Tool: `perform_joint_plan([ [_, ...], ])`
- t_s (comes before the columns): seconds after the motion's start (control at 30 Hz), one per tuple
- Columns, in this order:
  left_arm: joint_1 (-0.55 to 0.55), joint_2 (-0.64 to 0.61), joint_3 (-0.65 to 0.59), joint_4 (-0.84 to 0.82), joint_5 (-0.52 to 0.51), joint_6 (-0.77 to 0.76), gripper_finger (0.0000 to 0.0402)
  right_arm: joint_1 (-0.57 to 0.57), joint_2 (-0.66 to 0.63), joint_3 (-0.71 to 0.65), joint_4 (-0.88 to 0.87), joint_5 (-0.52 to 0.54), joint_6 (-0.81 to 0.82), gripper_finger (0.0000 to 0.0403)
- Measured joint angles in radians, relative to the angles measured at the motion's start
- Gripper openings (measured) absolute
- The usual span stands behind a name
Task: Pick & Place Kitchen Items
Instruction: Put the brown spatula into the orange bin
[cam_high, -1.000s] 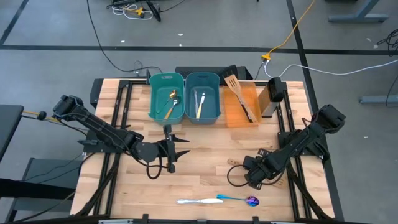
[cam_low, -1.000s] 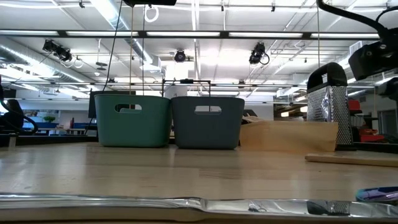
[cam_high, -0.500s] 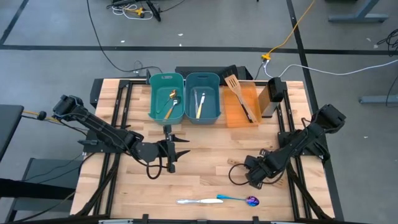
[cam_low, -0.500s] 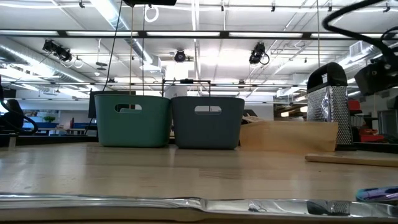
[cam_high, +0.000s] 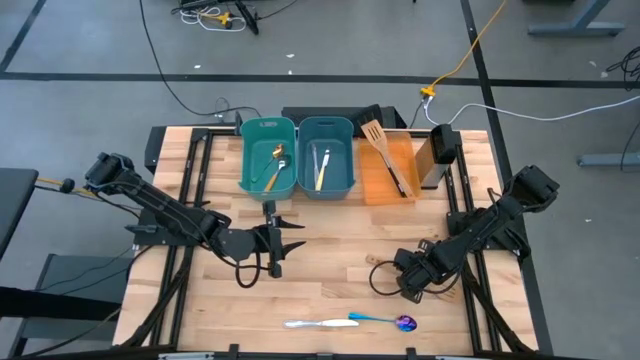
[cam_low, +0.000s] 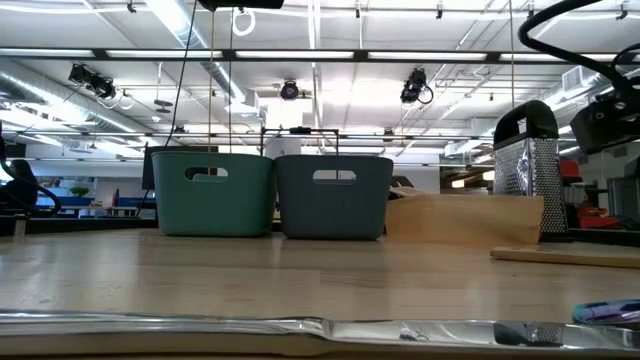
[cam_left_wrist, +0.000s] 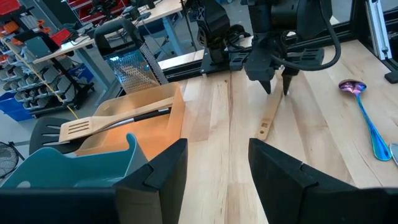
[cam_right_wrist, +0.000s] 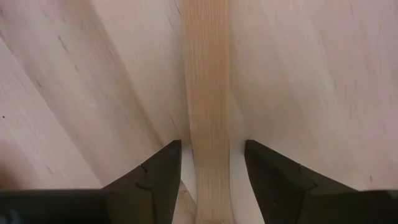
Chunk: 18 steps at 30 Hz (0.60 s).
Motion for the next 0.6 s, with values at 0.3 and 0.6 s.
perform_joint_plan([
  [0.3,0.000,0.000,0.000,0.000,0.000,0.000,0.0177,0.000,0.002,-0.001,-0.004,0.008,0.022,0.0176],
  [0.6,0.000,0.000,0.000,-0.001,0.000,0.000,0.0177,0.001,0.003,-0.002,-0.022,0.024,0.069,0.0121],
])
